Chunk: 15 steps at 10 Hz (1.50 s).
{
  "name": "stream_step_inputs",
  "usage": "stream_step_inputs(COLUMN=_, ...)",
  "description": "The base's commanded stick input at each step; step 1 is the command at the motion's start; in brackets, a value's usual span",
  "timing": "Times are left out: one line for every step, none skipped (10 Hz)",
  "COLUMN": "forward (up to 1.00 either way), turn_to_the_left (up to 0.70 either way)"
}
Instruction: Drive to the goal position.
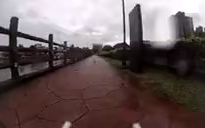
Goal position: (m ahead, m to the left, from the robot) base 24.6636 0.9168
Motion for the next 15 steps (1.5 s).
stream_step_inputs(forward=0.50, turn_to_the_left=0.00)
stream_step_inputs(forward=0.50, turn_to_the_left=0.00)
stream_step_inputs(forward=0.50, turn_to_the_left=0.00)
stream_step_inputs(forward=0.50, turn_to_the_left=0.00)
stream_step_inputs(forward=0.50, turn_to_the_left=0.03)
stream_step_inputs(forward=0.50, turn_to_the_left=0.50)
stream_step_inputs(forward=0.50, turn_to_the_left=0.50)
stream_step_inputs(forward=0.50, turn_to_the_left=0.49)
stream_step_inputs(forward=0.50, turn_to_the_left=0.00)
stream_step_inputs(forward=0.50, turn_to_the_left=0.00)
stream_step_inputs(forward=0.50, turn_to_the_left=0.00)
stream_step_inputs(forward=0.50, turn_to_the_left=0.00)
stream_step_inputs(forward=0.50, turn_to_the_left=0.00)
stream_step_inputs(forward=0.50, turn_to_the_left=0.00)
stream_step_inputs(forward=0.50, turn_to_the_left=0.00)
